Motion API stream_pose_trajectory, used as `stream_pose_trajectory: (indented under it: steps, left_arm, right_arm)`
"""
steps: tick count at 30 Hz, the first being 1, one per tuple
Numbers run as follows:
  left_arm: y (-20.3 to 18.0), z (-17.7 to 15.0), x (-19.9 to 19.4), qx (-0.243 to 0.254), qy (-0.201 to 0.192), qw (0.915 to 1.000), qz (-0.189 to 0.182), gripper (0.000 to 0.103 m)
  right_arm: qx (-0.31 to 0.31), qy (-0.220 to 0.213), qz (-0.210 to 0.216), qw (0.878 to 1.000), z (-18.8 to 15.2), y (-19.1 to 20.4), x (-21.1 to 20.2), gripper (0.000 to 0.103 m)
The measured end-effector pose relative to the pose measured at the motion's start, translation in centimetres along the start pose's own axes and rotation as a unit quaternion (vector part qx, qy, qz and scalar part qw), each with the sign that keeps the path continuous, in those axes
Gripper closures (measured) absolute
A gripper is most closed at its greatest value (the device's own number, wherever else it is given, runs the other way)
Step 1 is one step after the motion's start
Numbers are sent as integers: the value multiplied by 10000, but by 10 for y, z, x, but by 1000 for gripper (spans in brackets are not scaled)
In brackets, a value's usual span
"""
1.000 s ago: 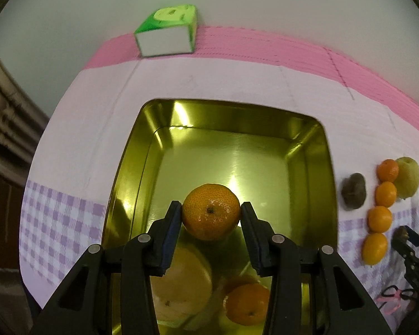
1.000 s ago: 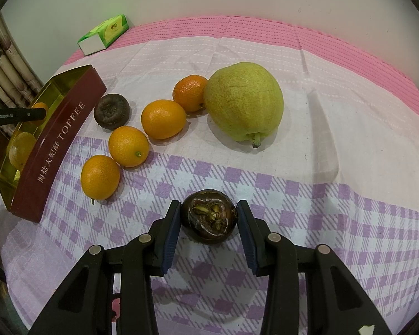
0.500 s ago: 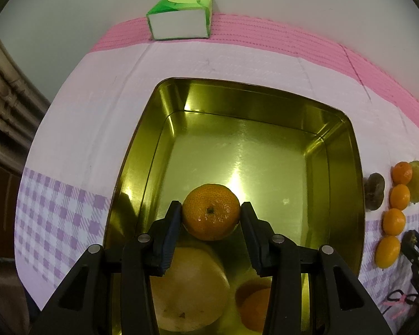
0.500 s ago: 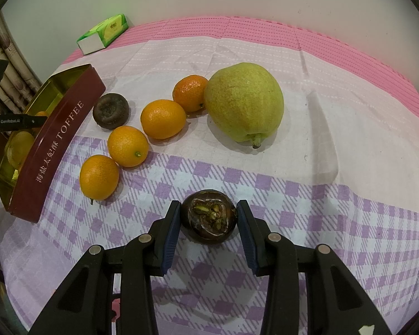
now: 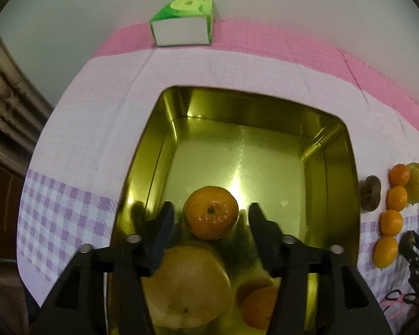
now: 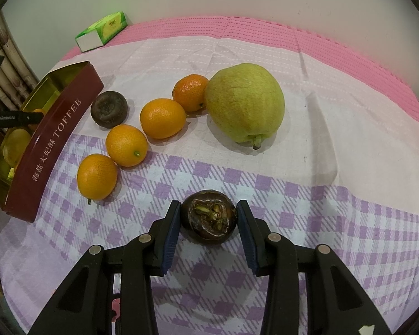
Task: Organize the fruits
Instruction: 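Carry the orange with the left gripper over the gold tin, then open the left gripper to drop the orange into the tin, then carry the dark mangosteen with the right gripper into the tin and release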
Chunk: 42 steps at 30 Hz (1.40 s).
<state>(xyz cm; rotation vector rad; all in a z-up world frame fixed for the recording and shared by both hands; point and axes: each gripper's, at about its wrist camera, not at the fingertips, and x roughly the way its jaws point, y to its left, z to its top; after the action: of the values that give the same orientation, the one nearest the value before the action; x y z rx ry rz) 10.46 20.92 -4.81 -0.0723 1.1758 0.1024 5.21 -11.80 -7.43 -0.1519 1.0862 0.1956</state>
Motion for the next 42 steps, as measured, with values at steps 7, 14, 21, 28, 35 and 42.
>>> stream_pose_trajectory:
  steps: [7, 14, 21, 28, 35, 42]
  left_arm:
    - [-6, -5, -18, 81, -241, 9997, -11, 38]
    - [-9, -14, -34, 108, -436, 9989, 117, 33]
    - [0, -23, -51, 3, -674, 9972, 313, 24]
    - [11, -25, -55, -151, -687, 9970, 324, 23]
    - [23, -30, -58, -331, -689, 9964, 368, 19]
    - [41, -42, -69, -643, -757, 9937, 516, 16]
  right_arm:
    - [22, -3, -40, 10000, 0, 2, 0, 65]
    - [14, -2, -118, 9999, 1, 5, 0, 65]
    - [-1, 17, -169, 9999, 1, 7, 0, 66]
    - [-76, -36, -137, 9999, 4, 15, -5, 66]
    - [-264, -138, 82, 9995, 15, 37, -19, 66]
    - [-778, -308, 418, 9956, 37, 83, -28, 66]
